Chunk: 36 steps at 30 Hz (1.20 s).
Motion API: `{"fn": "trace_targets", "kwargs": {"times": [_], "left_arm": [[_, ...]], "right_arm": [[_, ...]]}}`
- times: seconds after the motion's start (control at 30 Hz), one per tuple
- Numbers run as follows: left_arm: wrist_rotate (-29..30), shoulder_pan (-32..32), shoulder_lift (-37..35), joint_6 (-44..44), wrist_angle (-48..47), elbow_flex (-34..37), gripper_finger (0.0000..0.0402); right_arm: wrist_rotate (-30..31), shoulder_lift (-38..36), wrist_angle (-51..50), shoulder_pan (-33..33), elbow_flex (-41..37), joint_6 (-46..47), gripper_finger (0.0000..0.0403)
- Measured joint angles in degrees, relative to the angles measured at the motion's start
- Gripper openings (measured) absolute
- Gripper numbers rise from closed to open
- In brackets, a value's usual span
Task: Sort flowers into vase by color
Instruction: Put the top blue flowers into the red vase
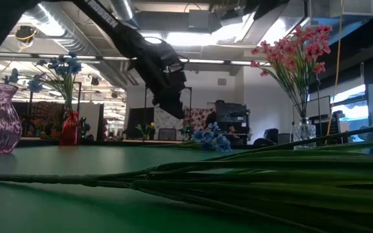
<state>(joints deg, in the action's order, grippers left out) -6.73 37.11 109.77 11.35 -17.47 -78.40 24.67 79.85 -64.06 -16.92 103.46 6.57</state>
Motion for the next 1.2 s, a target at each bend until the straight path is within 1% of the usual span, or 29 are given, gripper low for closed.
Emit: {"fn": "trace_targets", "kwargs": {"times": [0.13, 0.3, 0.43, 0.6, 0.73, 0.9, 1.0, 1.07, 1.2], "left_arm": [[0.2, 1.9, 3.6, -0.3, -1.8, -5.4, 0.0135], [-1.3, 2.8, 7.8, 3.2, -8.7, -9.4, 0.0150], [-1.1, 3.3, 10.4, 6.2, -9.2, -10.6, 0.0162], [-2.0, 3.1, 12.3, 12.6, -10.1, -10.8, 0.0171], [-1.8, 3.2, 14.6, 13.0, -10.5, -10.8, 0.0172], [-2.9, 3.6, 15.3, 13.1, -14.4, -10.8, 0.0172], [-3.4, 3.3, 15.3, 13.0, -15.0, -10.4, 0.0165], [-3.5, 3.0, 15.2, 12.1, -16.3, -10.4, 0.0152], [-2.9, 1.6, 15.1, 8.7, -18.7, -10.4, 0.0102]], "right_arm": [[-3.2, 0.0, 0.0, -2.4, 0.0, -0.6, 0.0294], [-4.3, 0.0, -0.2, -3.0, 0.0, -0.5, 0.0294], [-4.9, 0.0, -0.5, -3.0, 0.0, 1.0, 0.0294], [-6.2, 0.0, -0.6, -3.0, 0.0, 3.7, 0.0294], [-7.5, 0.0, -1.0, -3.0, 0.0, 5.4, 0.0294], [-7.9, 0.0, -2.1, -2.9, 0.0, 7.0, 0.0294], [-7.9, 0.0, -2.4, -2.9, 0.0, 7.0, 0.0294], [-7.9, 0.0, -2.4, -2.9, 0.0, 6.9, 0.0294], [-7.9, 0.0, -2.5, -2.9, 0.0, 6.3, 0.0294]]}}
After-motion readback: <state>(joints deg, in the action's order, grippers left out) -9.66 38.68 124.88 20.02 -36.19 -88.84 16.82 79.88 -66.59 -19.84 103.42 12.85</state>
